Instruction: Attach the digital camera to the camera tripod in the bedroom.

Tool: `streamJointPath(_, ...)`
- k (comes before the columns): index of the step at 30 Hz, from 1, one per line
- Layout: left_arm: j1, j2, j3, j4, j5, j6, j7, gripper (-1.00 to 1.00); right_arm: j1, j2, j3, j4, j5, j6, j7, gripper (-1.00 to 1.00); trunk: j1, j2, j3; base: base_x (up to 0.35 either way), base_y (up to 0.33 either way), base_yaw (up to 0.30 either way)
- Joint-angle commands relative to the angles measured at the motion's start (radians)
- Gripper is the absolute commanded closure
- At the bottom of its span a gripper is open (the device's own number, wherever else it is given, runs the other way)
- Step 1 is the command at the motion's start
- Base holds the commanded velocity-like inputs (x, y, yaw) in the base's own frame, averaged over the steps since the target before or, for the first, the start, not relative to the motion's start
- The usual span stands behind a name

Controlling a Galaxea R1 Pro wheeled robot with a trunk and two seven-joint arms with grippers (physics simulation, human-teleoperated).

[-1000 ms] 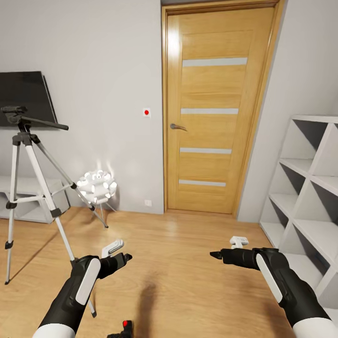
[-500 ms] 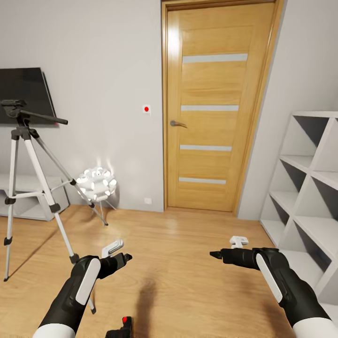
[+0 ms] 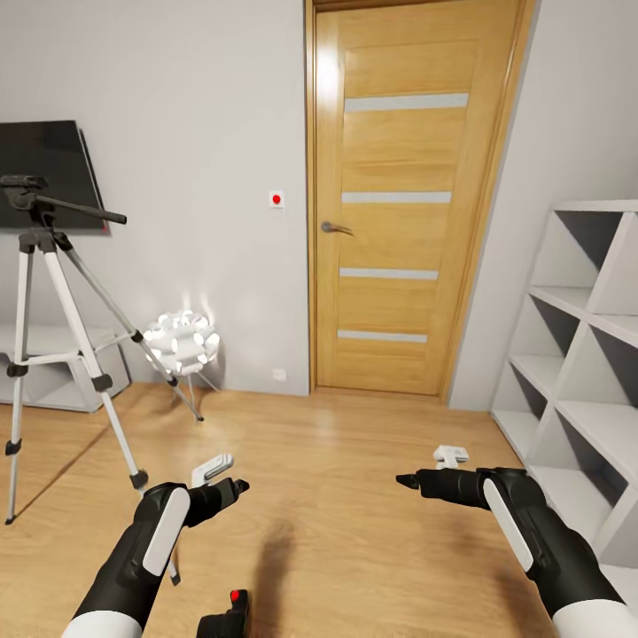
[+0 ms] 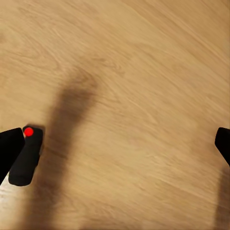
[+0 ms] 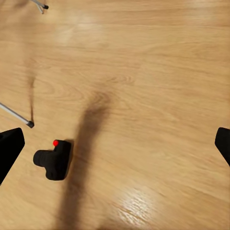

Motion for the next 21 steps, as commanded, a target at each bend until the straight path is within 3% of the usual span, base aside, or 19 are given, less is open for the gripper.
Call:
streamJointPath(1, -0.001, -0.001, 0.002, -0.001, 0.011, 0.004, 0.008, -1.0, -0.001, -0.001, 0.001, -0.001, -0.003, 0.004, 0.0, -1.0, 0.004, -0.008, -0.004, 0.0, 0.0, 0.0)
streamJointPath(21, -0.001, -0.001, 0.003, -0.003, 0.012, 0.004, 0.005, -1.0, -0.001, -0.005, 0.0, -0.011, -0.004, 0.006, 0.005, -1.0, 0.08, -0.148, -0.067, 0.0, 0.0, 0.0)
